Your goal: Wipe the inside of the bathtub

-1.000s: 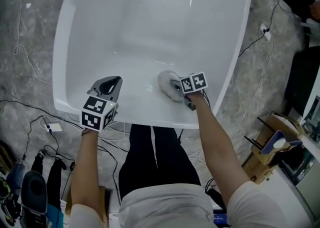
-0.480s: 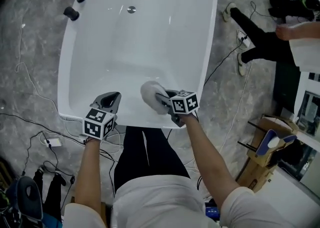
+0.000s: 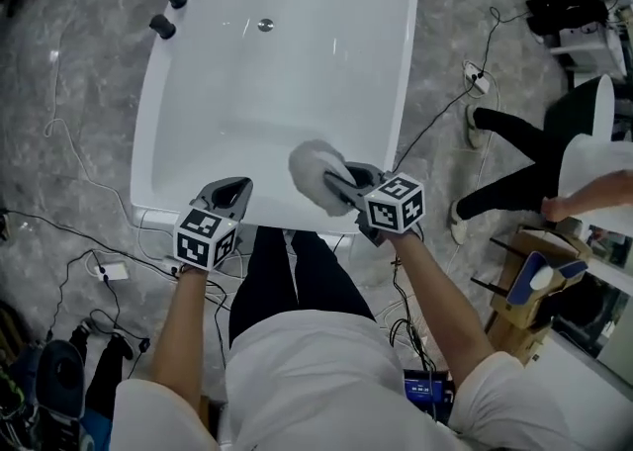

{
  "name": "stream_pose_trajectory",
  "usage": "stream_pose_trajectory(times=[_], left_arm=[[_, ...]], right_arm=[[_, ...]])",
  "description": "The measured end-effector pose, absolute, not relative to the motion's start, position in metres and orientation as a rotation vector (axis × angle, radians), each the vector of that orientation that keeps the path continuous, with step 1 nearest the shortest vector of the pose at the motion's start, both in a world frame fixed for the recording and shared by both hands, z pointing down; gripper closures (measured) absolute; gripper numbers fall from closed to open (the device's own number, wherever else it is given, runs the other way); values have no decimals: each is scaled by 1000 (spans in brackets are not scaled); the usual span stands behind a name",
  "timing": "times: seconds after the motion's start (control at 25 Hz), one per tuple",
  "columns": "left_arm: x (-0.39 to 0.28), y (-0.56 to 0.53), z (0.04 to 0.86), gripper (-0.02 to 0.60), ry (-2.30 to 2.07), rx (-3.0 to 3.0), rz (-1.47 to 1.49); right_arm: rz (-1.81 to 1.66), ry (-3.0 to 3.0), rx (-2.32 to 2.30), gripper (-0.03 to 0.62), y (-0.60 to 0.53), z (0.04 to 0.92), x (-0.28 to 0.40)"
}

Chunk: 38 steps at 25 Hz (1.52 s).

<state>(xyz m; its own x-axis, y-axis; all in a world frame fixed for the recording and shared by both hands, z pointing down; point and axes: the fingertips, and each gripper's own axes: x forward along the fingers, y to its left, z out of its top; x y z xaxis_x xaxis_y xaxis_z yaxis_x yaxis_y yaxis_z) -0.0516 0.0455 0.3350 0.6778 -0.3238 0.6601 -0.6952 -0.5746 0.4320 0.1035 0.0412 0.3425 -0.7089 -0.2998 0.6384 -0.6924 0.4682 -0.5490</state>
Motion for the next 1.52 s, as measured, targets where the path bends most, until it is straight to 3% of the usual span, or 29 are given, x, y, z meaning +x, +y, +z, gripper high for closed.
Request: stream_pose_trajectory(times=[0.88,1.52], left_arm=[[22,69,116,572,-1107,2414,366],[14,84,50,572,-1170,2509,228]], right_arm=[[743,-2691,803,499,63,115,156],[654,-2802,864,499,77,43,135]])
